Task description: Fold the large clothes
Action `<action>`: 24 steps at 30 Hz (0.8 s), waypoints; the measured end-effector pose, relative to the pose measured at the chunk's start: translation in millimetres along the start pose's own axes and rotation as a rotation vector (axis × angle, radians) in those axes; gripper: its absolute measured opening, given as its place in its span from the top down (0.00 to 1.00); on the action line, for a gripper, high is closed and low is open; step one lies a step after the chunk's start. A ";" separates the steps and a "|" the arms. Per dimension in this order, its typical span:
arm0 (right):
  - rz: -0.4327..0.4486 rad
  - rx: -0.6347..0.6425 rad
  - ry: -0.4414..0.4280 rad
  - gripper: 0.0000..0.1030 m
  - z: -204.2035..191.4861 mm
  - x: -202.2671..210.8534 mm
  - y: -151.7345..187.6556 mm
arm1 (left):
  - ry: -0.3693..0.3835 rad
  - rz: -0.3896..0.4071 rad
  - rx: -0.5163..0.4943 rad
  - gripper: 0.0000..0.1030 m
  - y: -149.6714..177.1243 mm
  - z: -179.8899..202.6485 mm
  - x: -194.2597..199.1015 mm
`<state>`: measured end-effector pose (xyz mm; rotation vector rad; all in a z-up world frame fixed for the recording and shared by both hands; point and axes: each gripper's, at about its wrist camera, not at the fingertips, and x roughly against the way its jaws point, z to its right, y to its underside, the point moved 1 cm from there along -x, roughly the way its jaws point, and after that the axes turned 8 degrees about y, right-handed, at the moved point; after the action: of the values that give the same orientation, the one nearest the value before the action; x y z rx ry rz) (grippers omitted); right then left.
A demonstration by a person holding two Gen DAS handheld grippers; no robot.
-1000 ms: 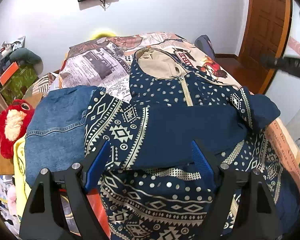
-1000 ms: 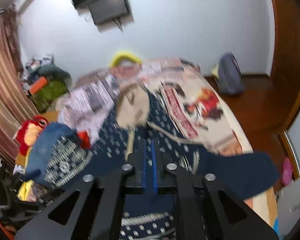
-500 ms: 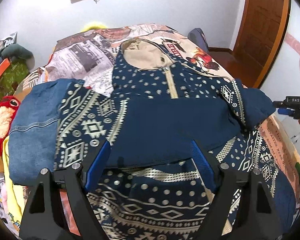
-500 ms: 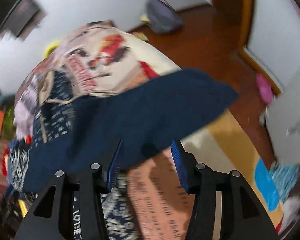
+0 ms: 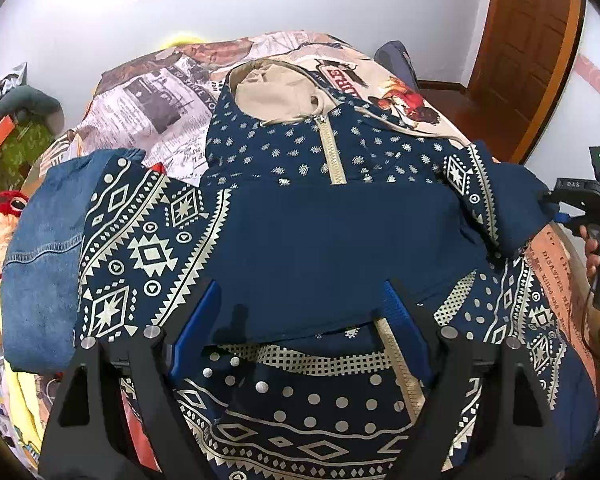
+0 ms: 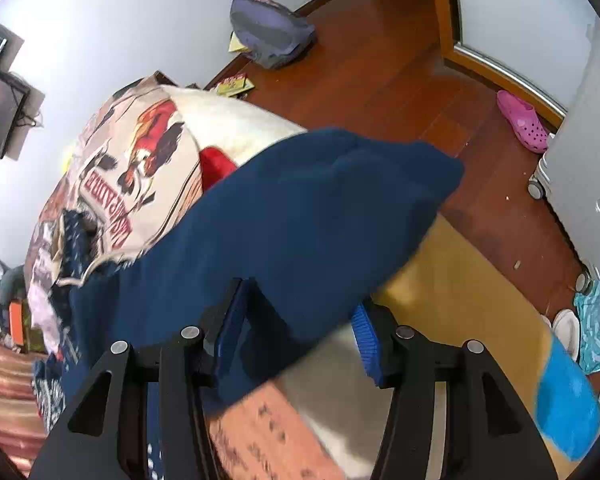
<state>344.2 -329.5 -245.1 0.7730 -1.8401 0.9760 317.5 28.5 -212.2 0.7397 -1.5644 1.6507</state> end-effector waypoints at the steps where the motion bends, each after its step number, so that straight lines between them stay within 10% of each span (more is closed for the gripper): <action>1: 0.008 0.012 0.016 0.60 -2.5 -1.3 -2.5 | -0.002 -0.001 -0.001 0.21 0.7 -0.4 -0.5; 4: 0.040 0.070 0.036 0.93 -15.1 7.9 -5.0 | -0.016 -0.003 -0.006 0.21 2.4 -2.3 -1.1; 15: 0.254 0.381 -0.150 0.95 -134.4 122.3 41.4 | -0.021 0.088 0.016 0.21 0.1 -14.5 42.5; 24: 0.143 0.704 -0.396 0.95 -265.7 154.7 142.8 | -0.030 0.140 0.070 0.21 12.3 -46.5 76.9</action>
<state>274.3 -47.4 -70.4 1.3423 -1.8977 1.7013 267.4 84.0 -160.9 0.7079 -1.6178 1.8121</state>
